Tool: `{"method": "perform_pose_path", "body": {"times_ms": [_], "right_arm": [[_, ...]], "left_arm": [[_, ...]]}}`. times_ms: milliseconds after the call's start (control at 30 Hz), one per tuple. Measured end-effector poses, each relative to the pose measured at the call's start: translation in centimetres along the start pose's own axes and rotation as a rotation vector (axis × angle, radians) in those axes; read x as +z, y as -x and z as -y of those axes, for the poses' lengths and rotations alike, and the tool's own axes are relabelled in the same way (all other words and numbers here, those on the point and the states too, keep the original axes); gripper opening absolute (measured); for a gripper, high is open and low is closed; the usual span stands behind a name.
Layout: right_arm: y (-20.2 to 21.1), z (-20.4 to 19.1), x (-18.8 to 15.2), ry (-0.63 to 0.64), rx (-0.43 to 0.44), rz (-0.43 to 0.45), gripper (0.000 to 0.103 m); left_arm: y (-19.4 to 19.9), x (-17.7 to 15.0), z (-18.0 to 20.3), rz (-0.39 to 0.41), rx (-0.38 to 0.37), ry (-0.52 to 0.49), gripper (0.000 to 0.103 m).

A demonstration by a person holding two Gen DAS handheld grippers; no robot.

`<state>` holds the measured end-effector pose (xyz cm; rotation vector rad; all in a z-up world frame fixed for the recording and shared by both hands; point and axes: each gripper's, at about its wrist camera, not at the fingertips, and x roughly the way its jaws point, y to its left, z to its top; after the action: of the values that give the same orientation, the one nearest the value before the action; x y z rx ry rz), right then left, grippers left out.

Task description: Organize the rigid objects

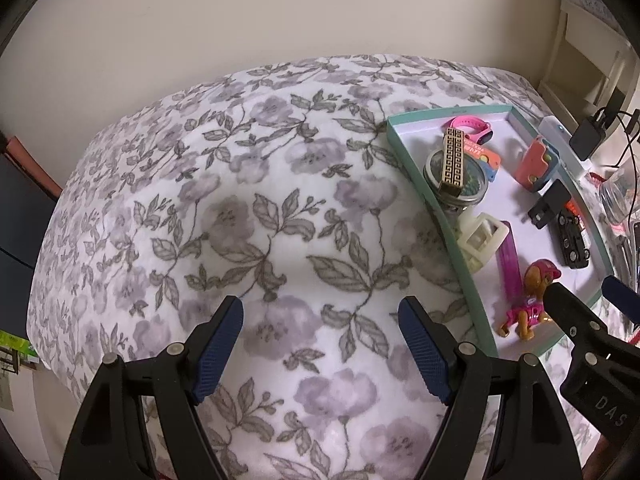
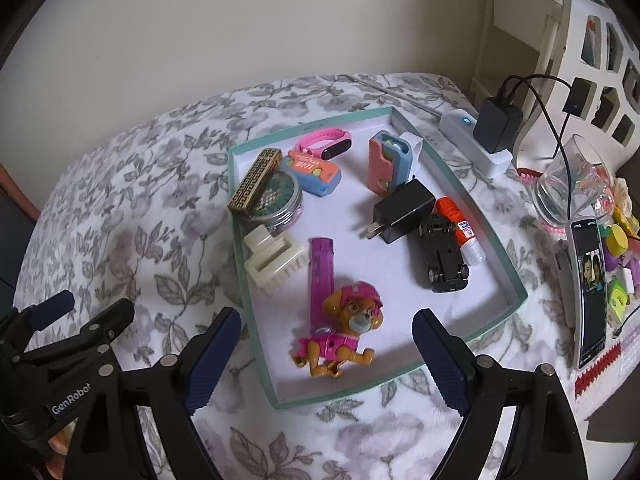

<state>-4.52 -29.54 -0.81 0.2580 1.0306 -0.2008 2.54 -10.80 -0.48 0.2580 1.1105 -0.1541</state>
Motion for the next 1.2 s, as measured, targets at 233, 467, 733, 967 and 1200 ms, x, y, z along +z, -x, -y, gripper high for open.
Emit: {"method": "perform_pose_path", "body": {"times_ms": [233,467,733,967,1200], "right_arm": [[0.8,-0.1,-0.7,0.016,-0.015,0.037,0.09],[1.4,-0.3,-1.4,0.037,-0.013,0.058,0.09],[1.8,-0.3,-1.8,0.032,-0.009,0.071,0.09],[2.0,-0.3,-1.7,0.033,-0.008,0.082,0.09],[2.0,-0.8,-1.7,0.064,-0.012,0.086,0.09]], "left_arm": [[0.5,-1.2,-0.5,0.004,-0.002,0.016,0.081],[1.0,-2.2,-0.6,0.019,0.024,0.024,0.081],[1.1,-2.8,-1.5,0.018,0.036,0.063,0.081],[1.1,-2.8,-1.6,0.016,0.039,0.072,0.081],[1.1,-2.7,-1.3,0.014,0.033,0.063,0.081]]}}
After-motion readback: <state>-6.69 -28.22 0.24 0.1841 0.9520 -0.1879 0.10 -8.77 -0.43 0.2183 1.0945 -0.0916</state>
